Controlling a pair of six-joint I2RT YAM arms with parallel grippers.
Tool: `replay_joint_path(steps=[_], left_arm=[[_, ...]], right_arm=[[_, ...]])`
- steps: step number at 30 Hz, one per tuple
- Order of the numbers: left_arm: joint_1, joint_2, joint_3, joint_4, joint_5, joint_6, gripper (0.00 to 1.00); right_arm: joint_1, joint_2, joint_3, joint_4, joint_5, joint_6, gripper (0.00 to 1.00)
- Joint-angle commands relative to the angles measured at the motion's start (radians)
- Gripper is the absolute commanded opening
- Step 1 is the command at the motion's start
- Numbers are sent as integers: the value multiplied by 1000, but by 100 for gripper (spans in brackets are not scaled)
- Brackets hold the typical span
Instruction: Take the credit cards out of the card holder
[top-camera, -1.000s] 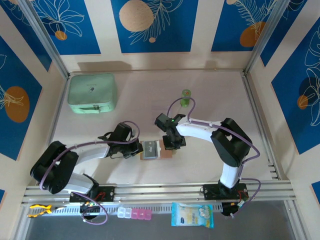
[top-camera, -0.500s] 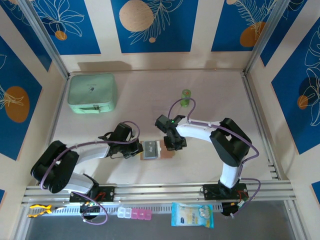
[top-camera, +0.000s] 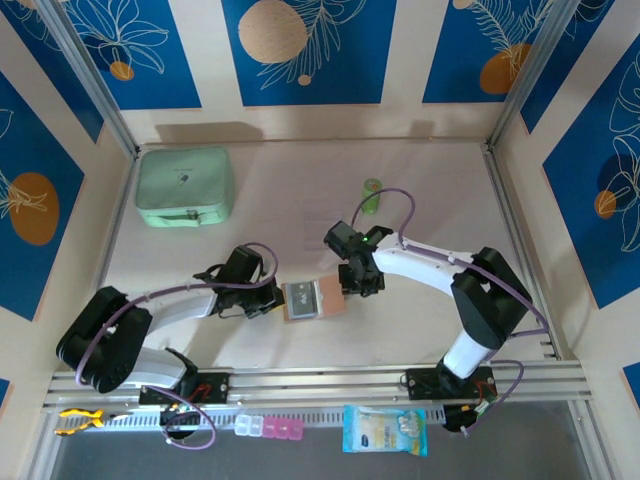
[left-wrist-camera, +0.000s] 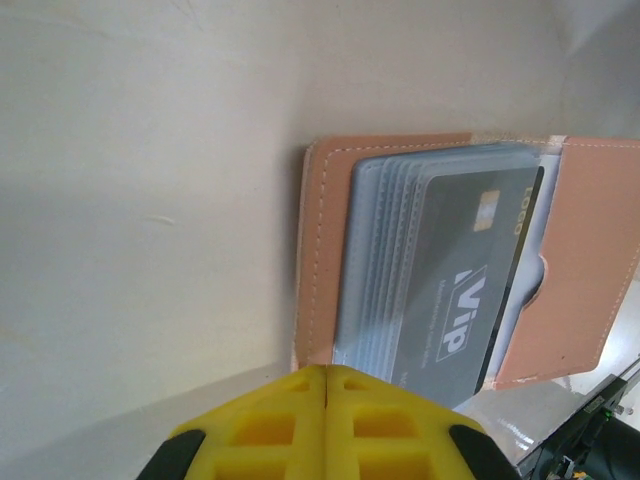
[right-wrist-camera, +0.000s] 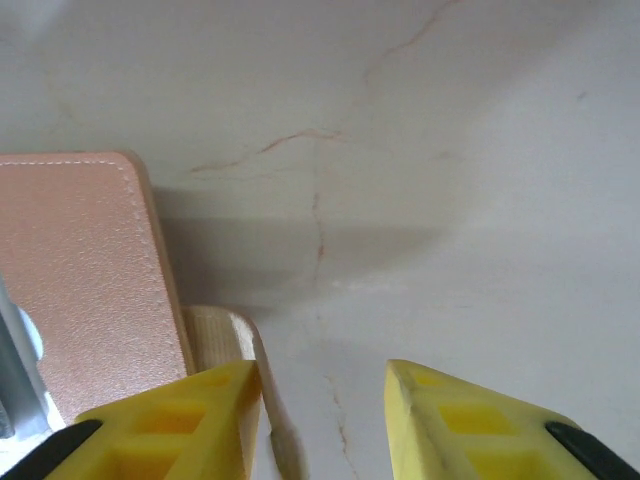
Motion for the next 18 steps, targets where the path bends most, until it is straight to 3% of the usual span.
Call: replay_joint_path(steps=[1,18], left_arm=[[-1,-5,0,-27,-10,17,2],[-2,71,11,-10,12,23,2]], right_arm=[[-26,-14,-34,-30,9,6,39],[-50,99,-75,6,13,10,54]])
